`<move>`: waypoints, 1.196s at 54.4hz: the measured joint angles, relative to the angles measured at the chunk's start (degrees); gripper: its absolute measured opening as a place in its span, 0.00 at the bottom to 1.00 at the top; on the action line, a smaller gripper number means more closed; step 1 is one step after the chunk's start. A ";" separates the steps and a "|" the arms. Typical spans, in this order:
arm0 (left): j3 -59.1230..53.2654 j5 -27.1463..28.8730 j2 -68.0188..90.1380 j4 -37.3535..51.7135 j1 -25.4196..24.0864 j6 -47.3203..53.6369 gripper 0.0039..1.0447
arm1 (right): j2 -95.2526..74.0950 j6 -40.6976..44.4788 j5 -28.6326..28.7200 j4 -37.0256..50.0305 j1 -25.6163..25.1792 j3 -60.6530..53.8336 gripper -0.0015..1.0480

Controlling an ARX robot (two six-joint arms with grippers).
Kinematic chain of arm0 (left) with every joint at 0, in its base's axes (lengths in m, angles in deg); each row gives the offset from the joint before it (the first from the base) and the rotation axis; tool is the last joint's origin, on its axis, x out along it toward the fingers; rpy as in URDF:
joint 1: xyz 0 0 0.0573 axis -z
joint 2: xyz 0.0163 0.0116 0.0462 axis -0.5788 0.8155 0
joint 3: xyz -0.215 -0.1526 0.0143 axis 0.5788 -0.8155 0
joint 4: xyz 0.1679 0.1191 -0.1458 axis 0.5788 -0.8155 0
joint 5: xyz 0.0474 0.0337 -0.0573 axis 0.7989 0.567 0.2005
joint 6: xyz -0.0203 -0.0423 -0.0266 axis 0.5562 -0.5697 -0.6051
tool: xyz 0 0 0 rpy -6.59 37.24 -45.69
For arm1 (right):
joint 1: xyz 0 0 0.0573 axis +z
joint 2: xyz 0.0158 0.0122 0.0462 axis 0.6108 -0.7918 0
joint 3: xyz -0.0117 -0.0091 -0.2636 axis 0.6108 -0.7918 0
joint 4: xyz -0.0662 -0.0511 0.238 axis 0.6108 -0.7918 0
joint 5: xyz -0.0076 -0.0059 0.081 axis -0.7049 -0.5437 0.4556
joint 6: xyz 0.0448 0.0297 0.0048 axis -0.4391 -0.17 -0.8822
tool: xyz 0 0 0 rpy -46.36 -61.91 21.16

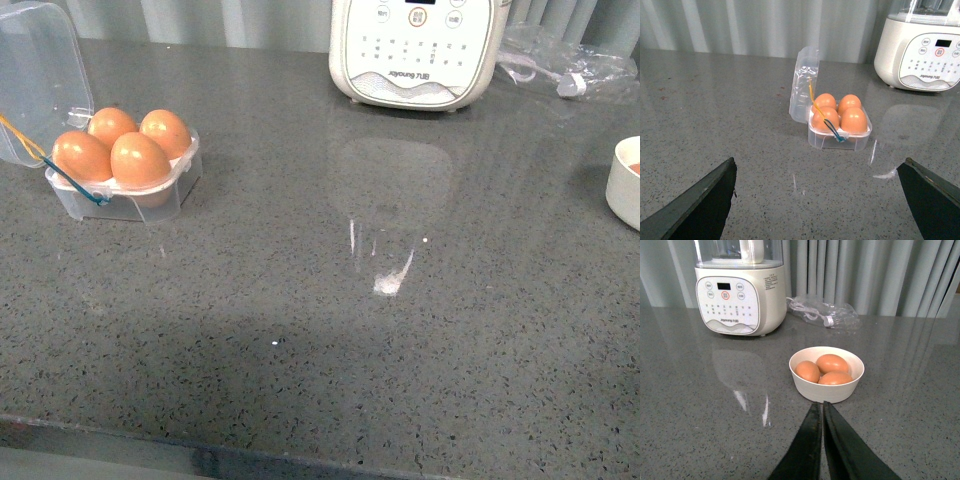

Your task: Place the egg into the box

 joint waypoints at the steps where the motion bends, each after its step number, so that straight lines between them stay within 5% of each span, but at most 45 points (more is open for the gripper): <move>1: 0.00 0.00 0.00 0.00 0.00 0.00 0.94 | 0.00 0.00 -0.02 0.00 0.00 0.00 0.11; 24: 0.00 0.00 0.00 0.00 0.00 0.00 0.94 | 0.00 -0.02 0.00 0.00 0.00 0.00 0.94; 65: 0.42 1.29 0.98 -1.49 0.55 -0.44 0.94 | 0.00 -0.09 0.00 0.00 0.00 0.00 0.93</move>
